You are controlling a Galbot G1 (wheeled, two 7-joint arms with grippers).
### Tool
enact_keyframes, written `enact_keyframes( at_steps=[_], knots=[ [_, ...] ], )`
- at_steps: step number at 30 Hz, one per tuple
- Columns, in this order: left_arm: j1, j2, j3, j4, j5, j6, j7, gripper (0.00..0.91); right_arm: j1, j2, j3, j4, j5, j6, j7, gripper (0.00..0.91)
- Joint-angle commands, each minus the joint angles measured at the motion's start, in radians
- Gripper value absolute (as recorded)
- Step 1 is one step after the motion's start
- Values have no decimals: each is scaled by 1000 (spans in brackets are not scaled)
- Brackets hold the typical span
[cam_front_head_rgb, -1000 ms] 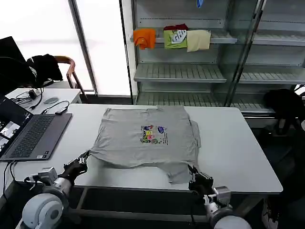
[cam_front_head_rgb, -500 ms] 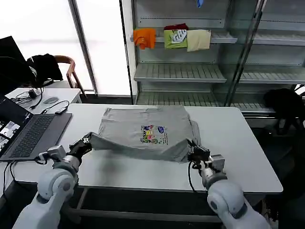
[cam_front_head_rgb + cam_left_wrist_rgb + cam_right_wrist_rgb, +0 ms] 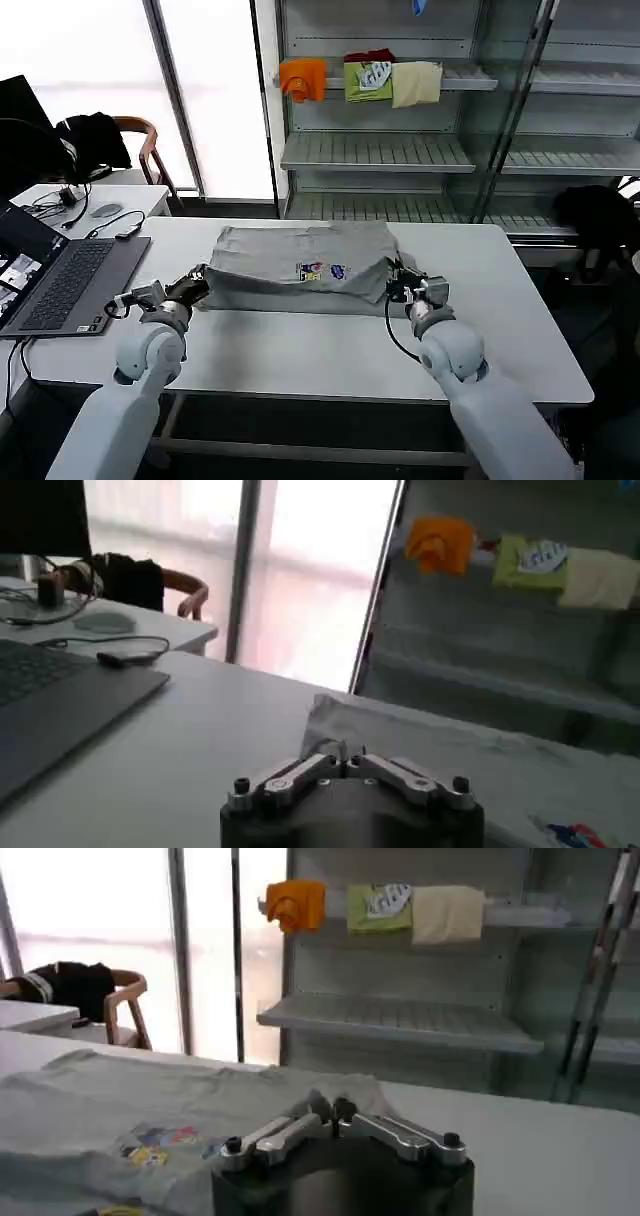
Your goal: Fold and organize the clothes.
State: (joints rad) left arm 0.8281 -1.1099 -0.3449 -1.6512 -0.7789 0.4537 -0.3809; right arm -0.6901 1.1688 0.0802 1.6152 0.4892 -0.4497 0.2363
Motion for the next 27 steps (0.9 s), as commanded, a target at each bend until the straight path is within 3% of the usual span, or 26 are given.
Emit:
enact_keyframes(
  at_steps=[1, 3, 4, 5, 6, 8, 16, 27],
  knots=[
    [-53, -16, 25, 89, 27, -3, 0, 20, 70, 16, -29, -120, -19, 22, -20, 0],
    [-50, -15, 24, 91, 33, -2, 7, 20, 57, 16, -31, -119, -21, 24, -19, 50],
    [-47, -15, 24, 93, 37, -2, 10, 474, 52, 17, -33, -118, -23, 26, -14, 907],
    [-44, -15, 25, 96, 44, -3, 15, 826, 47, 19, -40, -123, -42, 40, 2, 907],
    [-42, -15, 26, 97, 48, -3, 16, 897, 43, 21, -43, -126, -47, 42, 10, 907],
    [-37, -17, 27, 102, 63, 8, 25, 907, 33, 27, -50, -130, -41, 28, 39, 907],
    [-27, 12, 30, 73, 87, 11, 24, 907, 25, 16, -36, -119, -47, -14, 50, 907],
    [102, 158, -43, -160, 106, 103, 27, 907, -42, -106, 80, 97, -13, -107, 25, 907]
  ],
)
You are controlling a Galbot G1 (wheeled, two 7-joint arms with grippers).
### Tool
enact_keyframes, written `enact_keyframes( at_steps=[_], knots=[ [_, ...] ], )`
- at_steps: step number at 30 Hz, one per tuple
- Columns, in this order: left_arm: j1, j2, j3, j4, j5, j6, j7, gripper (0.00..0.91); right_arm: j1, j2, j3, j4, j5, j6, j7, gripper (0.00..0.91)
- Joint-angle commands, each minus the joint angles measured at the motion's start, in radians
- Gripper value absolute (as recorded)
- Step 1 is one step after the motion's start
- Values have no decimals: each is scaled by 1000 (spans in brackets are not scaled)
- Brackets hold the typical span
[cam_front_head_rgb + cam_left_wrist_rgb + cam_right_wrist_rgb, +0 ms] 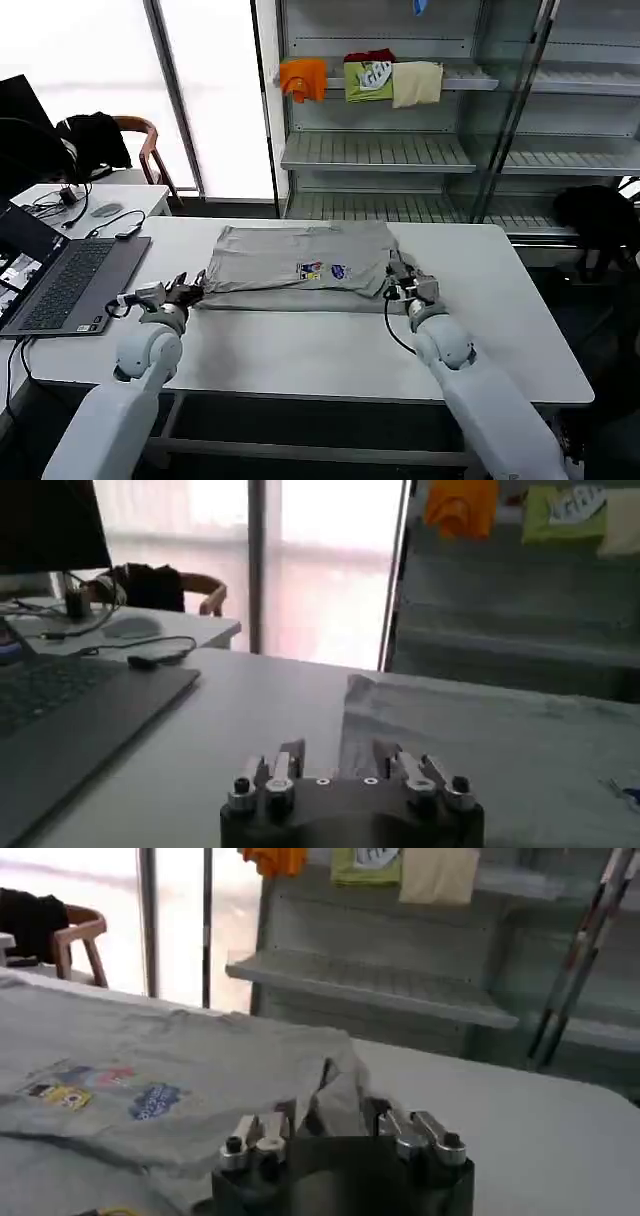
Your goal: Fold and organize the clothes.
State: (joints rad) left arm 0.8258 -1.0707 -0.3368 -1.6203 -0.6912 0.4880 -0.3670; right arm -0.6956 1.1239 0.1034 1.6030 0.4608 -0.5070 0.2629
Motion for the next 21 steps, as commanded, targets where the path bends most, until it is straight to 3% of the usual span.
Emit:
enact_keyframes(
  at_steps=[1, 4, 9, 12, 19, 21],
  knots=[
    [124, 127, -58, -206, 8, 68, 21, 907, -52, -78, 66, 142, 26, -45, 5, 907],
    [188, 129, -84, -254, -35, 68, 30, 907, -155, -113, 107, 236, 69, 2, 33, 907],
    [238, 100, -88, -257, -62, 52, 80, 907, -335, -138, 166, 332, 133, 78, 11, 907],
    [234, 78, -76, -229, -69, 35, 104, 907, -385, -139, 171, 311, 140, 115, -5, 907],
    [199, 62, -61, -139, -62, -6, 136, 907, -395, -123, 158, 257, 175, 122, -21, 907],
    [187, 63, -62, -113, -62, -10, 139, 907, -382, -115, 148, 251, 170, 123, -26, 856]
  ],
)
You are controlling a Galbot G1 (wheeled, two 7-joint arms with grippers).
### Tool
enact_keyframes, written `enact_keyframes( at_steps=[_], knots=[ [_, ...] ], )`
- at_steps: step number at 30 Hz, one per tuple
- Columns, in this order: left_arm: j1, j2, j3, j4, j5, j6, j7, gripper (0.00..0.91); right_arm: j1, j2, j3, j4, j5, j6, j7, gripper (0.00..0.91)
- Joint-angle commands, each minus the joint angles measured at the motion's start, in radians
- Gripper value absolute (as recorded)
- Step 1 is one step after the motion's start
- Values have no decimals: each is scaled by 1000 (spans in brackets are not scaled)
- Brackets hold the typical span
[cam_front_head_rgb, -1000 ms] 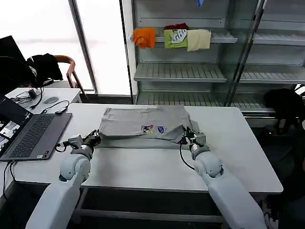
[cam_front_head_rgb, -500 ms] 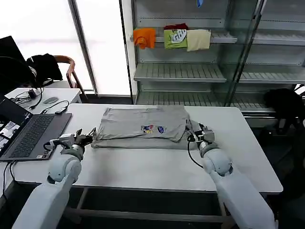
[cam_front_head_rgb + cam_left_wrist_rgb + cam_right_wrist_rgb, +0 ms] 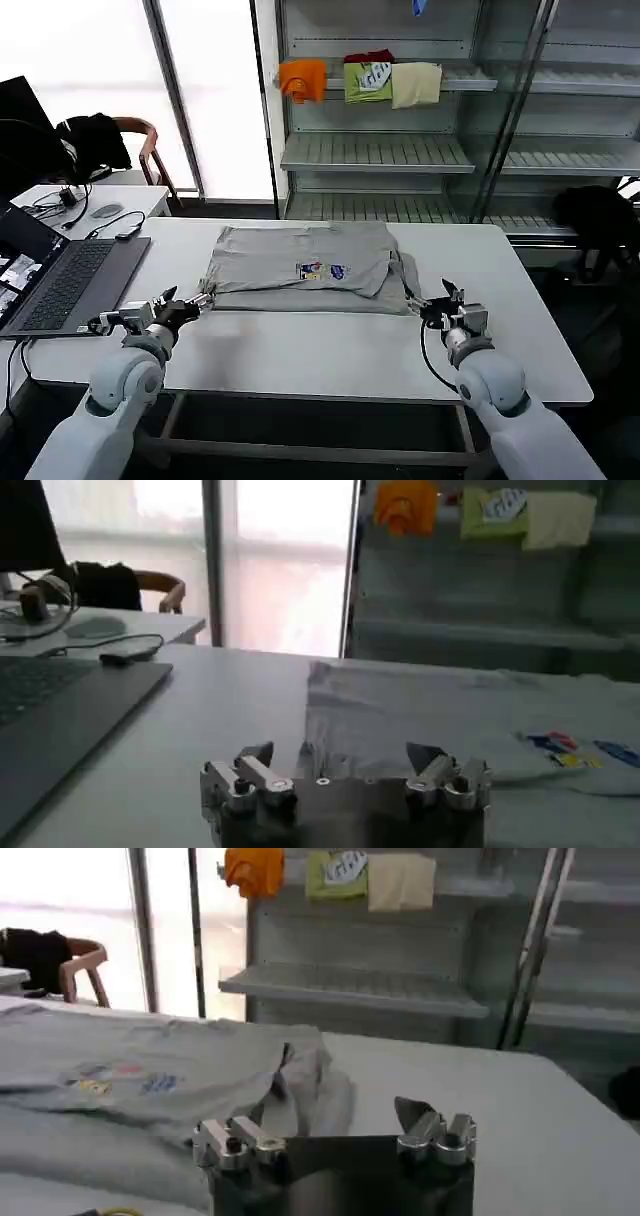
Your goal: Fold and organize the clothes.
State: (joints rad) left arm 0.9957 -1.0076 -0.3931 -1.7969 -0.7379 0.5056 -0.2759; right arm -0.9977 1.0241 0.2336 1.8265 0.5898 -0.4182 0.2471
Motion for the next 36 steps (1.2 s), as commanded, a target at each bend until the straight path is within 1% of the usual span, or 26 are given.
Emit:
enact_keyframes(
  at_steps=[1, 2, 9, 10, 11, 12, 15, 16, 17, 18, 19, 20, 22, 25, 26, 28, 29, 30, 31, 32, 33, 34, 35, 36],
  knots=[
    [14, 0, -7, 75, -14, -29, 49, 907, -72, -11, 12, 25, 36, 34, -13, 846],
    [12, 0, -8, 84, -13, -33, 51, 907, -65, -8, 5, 23, 26, 34, -17, 806],
    [0, -6, -7, 134, -12, -43, 55, 907, -29, 13, -32, -3, -16, 36, -23, 756],
    [-1, -6, -7, 138, -13, -44, 57, 907, -23, 17, -36, -7, -19, 36, -24, 685],
    [-4, -7, -7, 143, -13, -44, 58, 907, -19, 21, -38, -10, -26, 37, -25, 655],
    [-5, -8, -5, 146, -13, -44, 59, 836, -14, 24, -42, -15, -30, 38, -26, 605],
    [-6, -13, -1, 151, -12, -43, 62, 756, -1, 33, -49, -30, -35, 39, -26, 544],
    [-5, -15, 0, 151, -11, -43, 62, 645, 1, 36, -53, -35, -36, 40, -26, 504],
    [-4, -16, 1, 150, -10, -43, 63, 584, 2, 37, -54, -39, -37, 40, -26, 484],
    [-2, -19, 2, 148, -9, -44, 63, 574, 3, 39, -56, -44, -40, 41, -27, 453],
    [-2, -20, 3, 148, -9, -45, 64, 554, 3, 40, -57, -47, -40, 42, -27, 443],
    [-2, -21, 3, 147, -9, -44, 65, 524, 3, 41, -58, -50, -39, 42, -28, 403],
    [-5, -21, 5, 152, -6, -44, 68, 504, 3, 43, -60, -62, -39, 43, -31, 353],
    [-5, -21, 6, 154, -7, -44, 71, 474, 3, 46, -61, -79, -36, 45, -33, 322],
    [-4, -21, 7, 154, -7, -43, 71, 433, 3, 45, -62, -83, -36, 44, -35, 312],
    [-3, -21, 8, 155, -8, -42, 73, 393, 7, 44, -64, -92, -37, 44, -37, 302],
    [-3, -21, 8, 156, -8, -42, 77, 373, 12, 44, -65, -101, -37, 44, -37, 282],
    [-3, -20, 9, 157, -8, -42, 78, 232, 15, 44, -66, -106, -36, 44, -37, 242],
    [-4, -20, 9, 158, -8, -42, 79, 141, 19, 44, -67, -112, -35, 43, -38, 202],
    [-5, -20, 10, 160, -8, -42, 81, 30, 25, 43, -68, -118, -35, 43, -38, 131],
    [-7, -19, 11, 162, -8, -42, 81, 20, 30, 43, -70, -122, -35, 43, -38, 91],
    [-9, -19, 11, 164, -7, -43, 82, 20, 34, 44, -72, -124, -35, 43, -38, 30],
    [-9, -19, 12, 165, -7, -43, 82, 20, 38, 44, -73, -125, -35, 44, -38, 0],
    [-9, -19, 12, 166, -7, -44, 83, 20, 40, 45, -73, -124, -35, 44, -38, 0]
  ],
)
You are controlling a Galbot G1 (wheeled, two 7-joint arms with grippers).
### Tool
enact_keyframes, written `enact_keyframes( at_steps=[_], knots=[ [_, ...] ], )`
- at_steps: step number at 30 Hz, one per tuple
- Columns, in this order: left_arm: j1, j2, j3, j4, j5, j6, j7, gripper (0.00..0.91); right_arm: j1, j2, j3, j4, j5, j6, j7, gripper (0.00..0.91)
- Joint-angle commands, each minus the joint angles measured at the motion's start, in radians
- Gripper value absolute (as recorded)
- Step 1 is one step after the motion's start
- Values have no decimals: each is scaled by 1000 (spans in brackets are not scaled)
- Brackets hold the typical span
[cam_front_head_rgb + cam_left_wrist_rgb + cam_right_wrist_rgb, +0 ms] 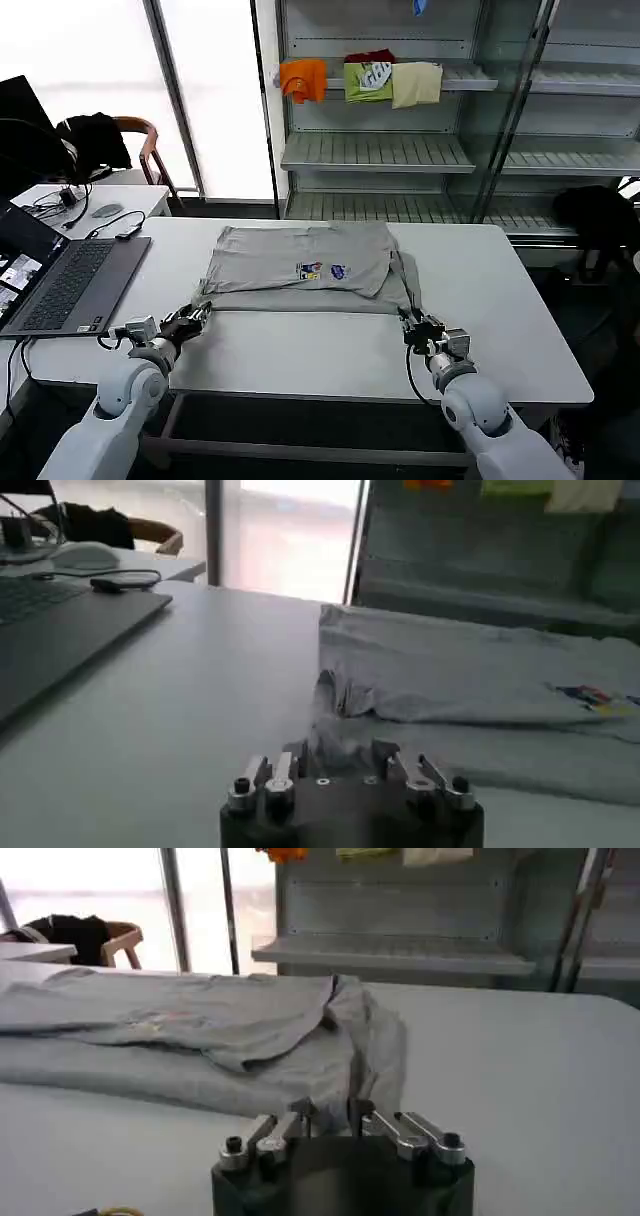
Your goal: Fold and organize the clothes.
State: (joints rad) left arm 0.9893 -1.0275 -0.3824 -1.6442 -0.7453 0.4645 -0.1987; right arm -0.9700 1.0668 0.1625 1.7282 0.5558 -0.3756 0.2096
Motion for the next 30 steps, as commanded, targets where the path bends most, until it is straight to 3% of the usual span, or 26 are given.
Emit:
enact_keyframes(
  at_steps=[1, 15, 30],
  knots=[
    [-2, 1, 2, 12, 1, -4, 11, 20, 14, 2, -3, -24, -2, 2, -1, 0],
    [-3, 17, 6, -30, 2, -24, 13, 0, 17, -18, -2, 29, 1, -9, 4, 0],
    [188, 95, -27, -298, -30, 49, -202, 0, -154, -176, 50, 327, 102, -179, 57, 0]
  ],
)
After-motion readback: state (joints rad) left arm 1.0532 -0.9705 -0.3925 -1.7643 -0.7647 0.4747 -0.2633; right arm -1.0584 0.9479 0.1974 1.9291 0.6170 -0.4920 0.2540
